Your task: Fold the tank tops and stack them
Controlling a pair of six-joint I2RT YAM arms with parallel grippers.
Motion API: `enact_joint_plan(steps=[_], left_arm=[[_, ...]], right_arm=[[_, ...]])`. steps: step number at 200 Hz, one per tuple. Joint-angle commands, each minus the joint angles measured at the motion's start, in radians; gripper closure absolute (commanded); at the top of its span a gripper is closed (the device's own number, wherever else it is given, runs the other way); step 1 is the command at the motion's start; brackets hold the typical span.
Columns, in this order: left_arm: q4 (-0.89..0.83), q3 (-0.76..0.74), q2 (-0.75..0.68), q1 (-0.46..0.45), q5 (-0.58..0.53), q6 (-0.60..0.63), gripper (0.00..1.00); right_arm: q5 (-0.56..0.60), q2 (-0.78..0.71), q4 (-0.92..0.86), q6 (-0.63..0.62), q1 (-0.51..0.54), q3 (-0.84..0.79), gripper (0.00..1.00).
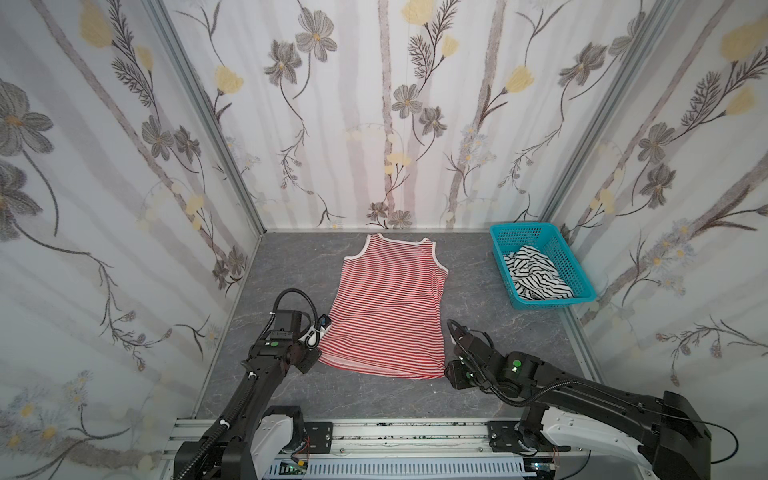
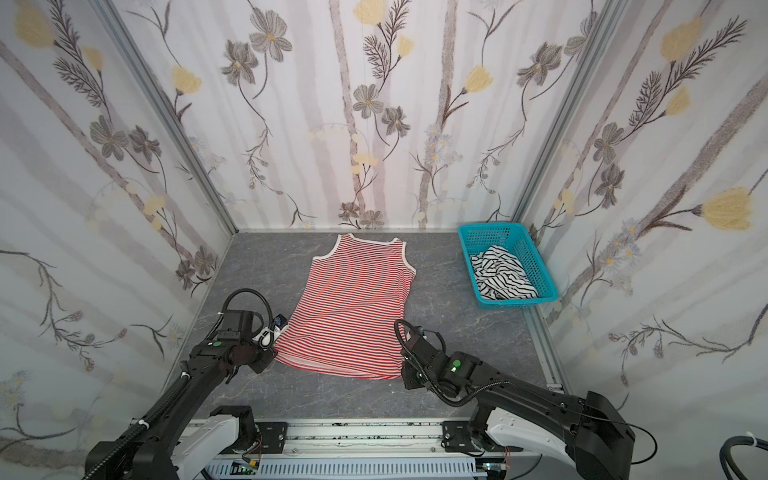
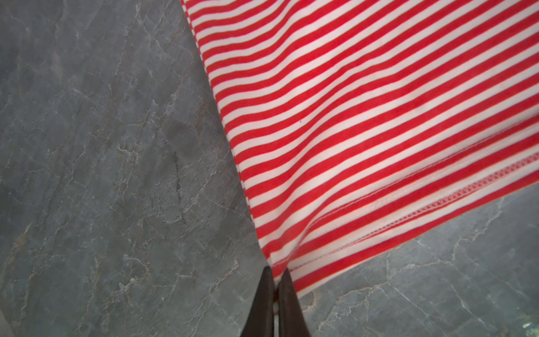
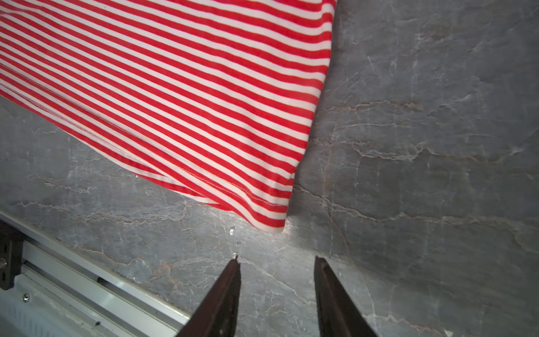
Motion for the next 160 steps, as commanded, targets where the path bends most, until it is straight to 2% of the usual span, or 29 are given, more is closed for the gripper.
enact_joint_plan(steps=[1,21,33,44,75,89,101,160], left_arm=[[-0.044,0.036,-0.002,0.006,-0.008,0.040,0.82],[-0.070,0.085,0.017,0.009,0.050,0.034,0.55],[-0.078,0.111,0.033,0.008,0.082,0.034,0.45],[-0.078,0.135,0.057,0.009,0.108,0.030,0.41],[-0.050,0.238,0.202,0.001,0.231,-0.043,0.40],[-0.030,0.273,0.290,-0.017,0.261,-0.083,0.48],[-0.004,0.273,0.354,-0.044,0.242,-0.093,0.54],[0.062,0.197,0.411,-0.087,0.188,-0.080,0.54]], right_arm=[[0.058,-0.033,0.007,0.034,-0.010,0.016,0.54],[0.041,0.040,0.054,0.057,-0.021,0.046,0.54],[0.015,0.116,0.081,0.065,-0.022,0.077,0.55],[0.004,0.195,0.117,0.078,-0.020,0.101,0.56],[-0.038,0.380,0.226,0.091,-0.020,0.169,0.59],[-0.038,0.441,0.217,0.087,-0.021,0.194,0.61],[-0.042,0.471,0.202,0.080,-0.020,0.195,0.62],[-0.061,0.411,0.166,0.084,-0.028,0.064,0.64]])
